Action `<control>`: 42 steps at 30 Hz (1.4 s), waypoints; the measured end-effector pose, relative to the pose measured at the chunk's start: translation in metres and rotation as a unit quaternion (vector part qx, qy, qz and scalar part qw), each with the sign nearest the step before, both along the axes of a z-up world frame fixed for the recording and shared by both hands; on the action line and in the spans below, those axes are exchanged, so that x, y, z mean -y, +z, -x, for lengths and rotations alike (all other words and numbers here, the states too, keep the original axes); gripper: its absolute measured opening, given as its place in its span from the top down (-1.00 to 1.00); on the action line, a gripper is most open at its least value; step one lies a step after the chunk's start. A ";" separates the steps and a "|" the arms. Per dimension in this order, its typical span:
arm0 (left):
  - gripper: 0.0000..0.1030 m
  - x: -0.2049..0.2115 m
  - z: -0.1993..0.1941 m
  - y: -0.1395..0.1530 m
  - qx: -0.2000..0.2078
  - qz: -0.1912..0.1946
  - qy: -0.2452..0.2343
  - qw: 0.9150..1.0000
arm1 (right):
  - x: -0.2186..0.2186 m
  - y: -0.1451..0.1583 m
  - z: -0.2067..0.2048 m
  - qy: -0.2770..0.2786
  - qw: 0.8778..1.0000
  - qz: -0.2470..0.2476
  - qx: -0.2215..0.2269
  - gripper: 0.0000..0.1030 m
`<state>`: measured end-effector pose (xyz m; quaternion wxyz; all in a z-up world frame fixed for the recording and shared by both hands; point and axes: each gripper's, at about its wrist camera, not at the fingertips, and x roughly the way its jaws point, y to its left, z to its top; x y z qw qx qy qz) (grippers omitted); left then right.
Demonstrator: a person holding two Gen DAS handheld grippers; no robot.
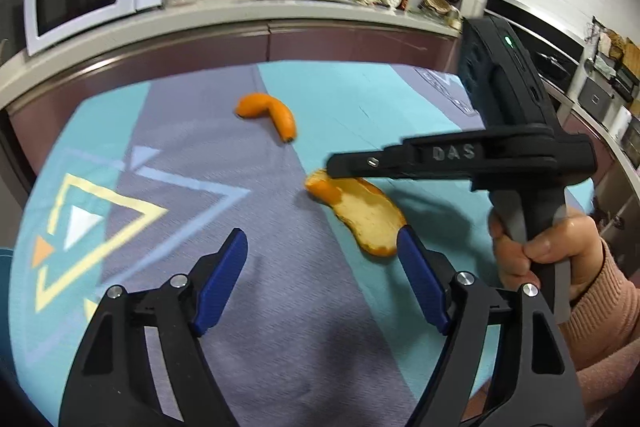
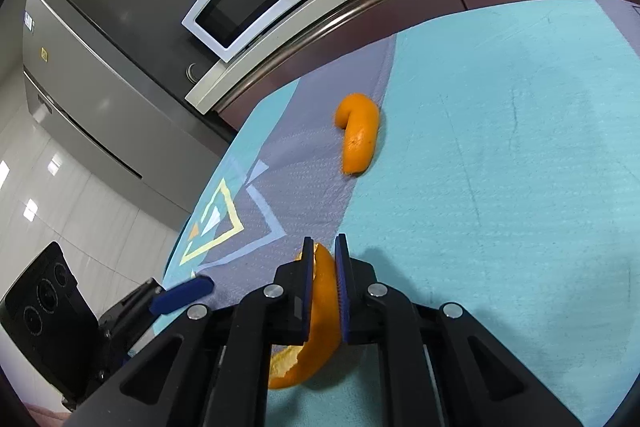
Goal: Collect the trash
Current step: 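Grasp the curled orange peel with the right gripper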
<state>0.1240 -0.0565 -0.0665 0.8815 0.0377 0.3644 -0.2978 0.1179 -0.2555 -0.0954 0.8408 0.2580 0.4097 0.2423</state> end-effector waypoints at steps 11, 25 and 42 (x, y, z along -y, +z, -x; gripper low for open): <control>-0.07 0.043 -0.007 -0.019 -0.036 -0.029 -0.038 0.998 | 0.016 0.002 0.004 -0.016 1.000 -0.007 0.000 0.76; 0.44 0.018 -0.025 -0.021 -0.053 0.002 -0.002 0.999 | 0.009 0.021 -0.024 -0.018 0.997 0.071 0.035 0.58; 0.52 0.007 -0.009 -0.010 -0.024 0.004 0.002 1.000 | -0.028 0.013 -0.079 -0.008 0.989 0.148 0.022 0.31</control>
